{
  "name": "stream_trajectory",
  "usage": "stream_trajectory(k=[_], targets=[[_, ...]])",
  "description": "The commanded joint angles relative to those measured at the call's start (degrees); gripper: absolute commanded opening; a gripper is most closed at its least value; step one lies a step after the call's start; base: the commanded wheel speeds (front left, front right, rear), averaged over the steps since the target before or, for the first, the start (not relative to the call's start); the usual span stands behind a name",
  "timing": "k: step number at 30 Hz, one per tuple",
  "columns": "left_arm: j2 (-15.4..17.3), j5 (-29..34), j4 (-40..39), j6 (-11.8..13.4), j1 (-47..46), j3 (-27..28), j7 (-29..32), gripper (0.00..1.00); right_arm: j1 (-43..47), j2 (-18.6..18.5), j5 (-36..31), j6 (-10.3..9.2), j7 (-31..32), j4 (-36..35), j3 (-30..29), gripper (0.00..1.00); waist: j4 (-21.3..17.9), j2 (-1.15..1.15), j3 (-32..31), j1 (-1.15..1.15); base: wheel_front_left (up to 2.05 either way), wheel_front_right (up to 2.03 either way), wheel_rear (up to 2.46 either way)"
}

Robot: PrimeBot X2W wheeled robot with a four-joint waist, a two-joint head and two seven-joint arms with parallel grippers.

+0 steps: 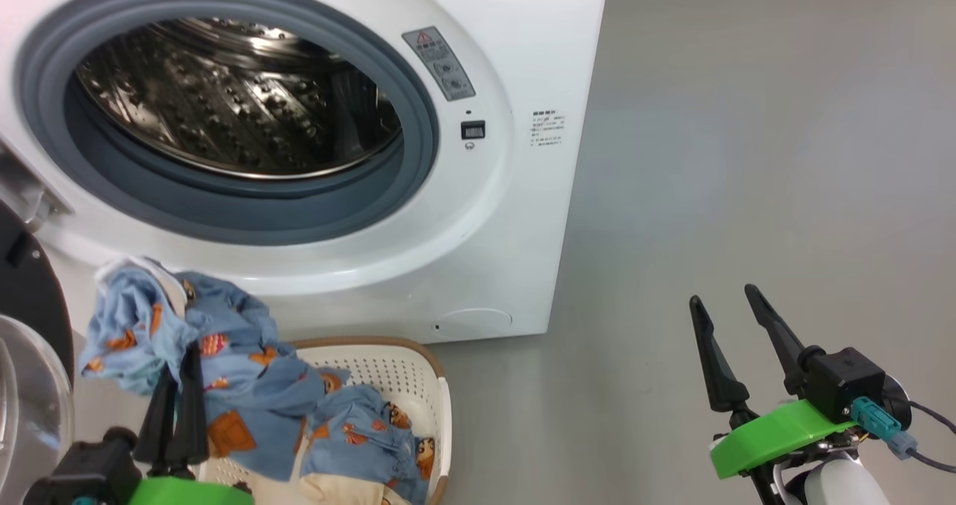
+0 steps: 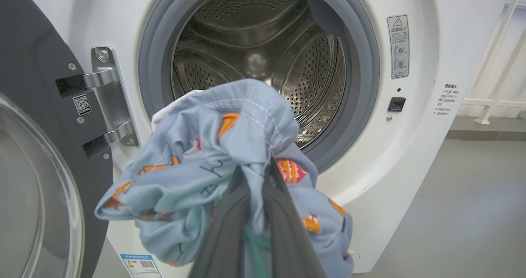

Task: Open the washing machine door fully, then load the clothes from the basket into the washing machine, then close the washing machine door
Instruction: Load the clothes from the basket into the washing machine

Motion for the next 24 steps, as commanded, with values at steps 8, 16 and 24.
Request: stream_trajectory(k=[8, 16, 24], targets=[[0.04, 1.66, -3.41, 1.04, 2.82, 2.69, -0.47, 0.0, 0.82, 0.2, -0.69, 0.09, -0.68, -1.54, 1.27, 1.0, -0.48, 0.0, -2.56, 0.0, 0.0, 0.0, 0.0], [-0.22, 1.6, -3.74, 1.23, 4.09, 3.32, -0.47, 0.0, 2.07, 0.22, -0.98, 0.09, -0.68, -1.85, 1.06, 1.0, -0.91, 0.0, -2.96, 0.0, 0.0, 0.0, 0.0], [-0.32, 1.37, -4.18, 1.37, 3.78, 2.97, -0.47, 0.0, 2.09, 0.24, -0.98, 0.09, -0.68, -2.08, 1.1, 1.0, -1.19, 0.0, -2.1, 0.0, 0.0, 0.0, 0.0]])
